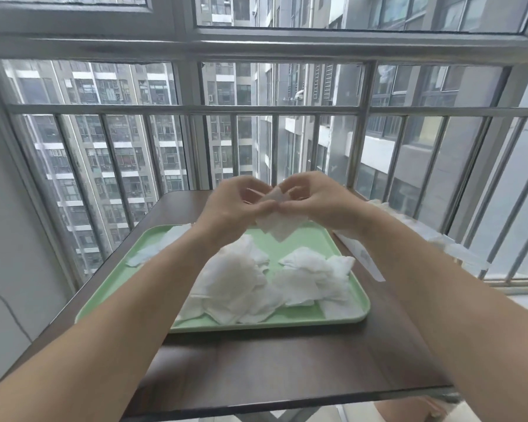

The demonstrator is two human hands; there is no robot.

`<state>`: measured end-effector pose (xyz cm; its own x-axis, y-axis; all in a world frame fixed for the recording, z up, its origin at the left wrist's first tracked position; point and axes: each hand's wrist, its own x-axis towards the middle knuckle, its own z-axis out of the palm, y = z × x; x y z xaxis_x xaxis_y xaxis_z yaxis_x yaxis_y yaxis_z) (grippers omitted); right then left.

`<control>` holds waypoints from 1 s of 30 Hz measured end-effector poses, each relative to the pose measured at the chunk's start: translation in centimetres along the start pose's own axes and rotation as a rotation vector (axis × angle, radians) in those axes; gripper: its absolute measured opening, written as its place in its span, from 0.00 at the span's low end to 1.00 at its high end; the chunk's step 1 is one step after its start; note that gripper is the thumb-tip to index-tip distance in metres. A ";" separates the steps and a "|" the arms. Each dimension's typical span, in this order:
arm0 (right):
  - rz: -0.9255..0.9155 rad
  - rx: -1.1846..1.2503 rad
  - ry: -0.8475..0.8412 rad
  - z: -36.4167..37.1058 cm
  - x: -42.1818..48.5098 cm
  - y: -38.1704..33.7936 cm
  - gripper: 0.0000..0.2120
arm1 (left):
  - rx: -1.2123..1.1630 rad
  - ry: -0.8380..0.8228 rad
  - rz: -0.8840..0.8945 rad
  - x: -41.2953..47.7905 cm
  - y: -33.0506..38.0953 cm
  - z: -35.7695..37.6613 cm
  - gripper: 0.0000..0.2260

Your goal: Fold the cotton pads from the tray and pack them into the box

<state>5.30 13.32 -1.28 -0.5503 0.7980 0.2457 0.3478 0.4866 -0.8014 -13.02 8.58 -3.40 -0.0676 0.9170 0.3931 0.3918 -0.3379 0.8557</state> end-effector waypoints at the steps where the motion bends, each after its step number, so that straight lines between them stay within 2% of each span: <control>1: -0.002 0.078 0.039 0.3 0.1 0.2 0.15 | -0.034 0.052 -0.014 0.2 -0.3 -0.2 0.08; 5: 0.020 0.452 0.055 1.2 0.4 1.0 0.18 | -0.231 0.137 -0.095 0.2 -1.4 -1.0 0.05; 7: 0.025 0.513 0.057 1.4 0.5 1.5 0.17 | -0.304 0.130 -0.135 -0.1 -1.8 -1.1 0.04; 10: 0.051 0.582 0.110 1.4 0.4 2.2 0.16 | -0.387 0.092 -0.175 -0.3 -1.9 -1.7 0.10; 12: 0.077 0.593 0.172 1.3 0.3 2.6 0.17 | -0.496 -0.020 -0.175 -0.4 -1.7 -2.1 0.13; 14: 0.088 0.595 0.212 1.3 0.2 2.7 0.17 | -0.532 -0.115 -0.147 -0.7 -1.5 -2.1 0.09; 18: 0.070 0.603 0.176 1.6 0.0 2.3 0.19 | -0.489 -0.151 -0.122 -1.1 -1.6 -1.1 0.04; 25: 0.038 0.638 0.131 2.1 -0.1 1.8 0.16 | -0.480 -0.040 -0.133 -1.3 -1.8 -0.1 0.08; 30: 0.070 0.588 0.136 1.9 -0.2 1.6 0.12 | -0.455 0.082 -0.110 -1.3 -1.7 0.1 0.04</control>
<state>4.56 13.22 -3.61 -0.4259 0.8781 0.2181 -0.1194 0.1844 -0.9756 -13.53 7.96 -5.35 -0.1661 0.9390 0.3011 -0.0621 -0.3147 0.9472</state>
